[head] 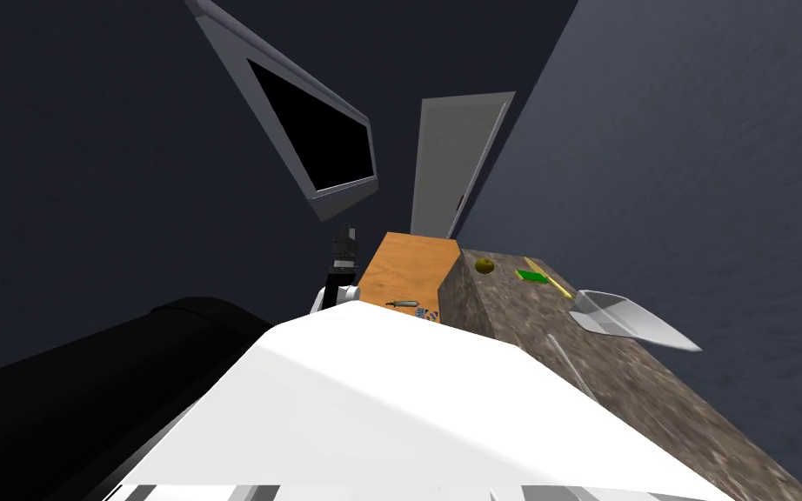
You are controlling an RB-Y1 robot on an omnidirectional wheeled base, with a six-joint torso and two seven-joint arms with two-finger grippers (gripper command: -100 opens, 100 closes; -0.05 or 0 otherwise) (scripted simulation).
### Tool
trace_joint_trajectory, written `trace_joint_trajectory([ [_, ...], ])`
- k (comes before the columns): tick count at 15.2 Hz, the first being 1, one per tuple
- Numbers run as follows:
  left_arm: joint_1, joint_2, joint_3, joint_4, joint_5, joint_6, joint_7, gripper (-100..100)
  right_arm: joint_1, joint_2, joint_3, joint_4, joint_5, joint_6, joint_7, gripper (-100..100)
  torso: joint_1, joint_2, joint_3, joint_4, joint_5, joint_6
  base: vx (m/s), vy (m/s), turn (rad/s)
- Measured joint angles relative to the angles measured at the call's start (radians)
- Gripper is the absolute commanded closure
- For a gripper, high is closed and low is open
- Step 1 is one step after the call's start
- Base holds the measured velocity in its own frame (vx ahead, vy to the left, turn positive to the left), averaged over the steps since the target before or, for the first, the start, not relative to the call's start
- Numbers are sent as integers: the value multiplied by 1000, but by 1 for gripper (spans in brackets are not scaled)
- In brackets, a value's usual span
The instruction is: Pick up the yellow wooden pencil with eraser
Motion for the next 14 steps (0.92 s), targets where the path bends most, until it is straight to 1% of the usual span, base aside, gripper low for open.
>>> trace_joint_trajectory([
  [4,0,0,0,0,0,0,0,0,50,-68,-32,14,12,17,62,-100,-1,-1,-1,0,0,0,110,-54,39],
  [5,0,0,0,0,0,0,0,0,55,-81,-33,18,14,21,77,-100,0,-1,0,0,0,0,73,-39,35],
  [7,0,0,0,0,0,0,0,0,81,-118,-44,20,22,36,112,-100,0,0,0,0,0,0,94,-54,42],
  [12,0,0,0,0,0,0,0,0,126,-199,-73,38,33,62,188,-100,2,3,1,1,0,0,53,-31,38],
  [14,0,0,0,0,0,0,0,0,135,-214,-81,40,36,68,204,-100,4,6,3,1,1,1,-2,-3,-45],
])
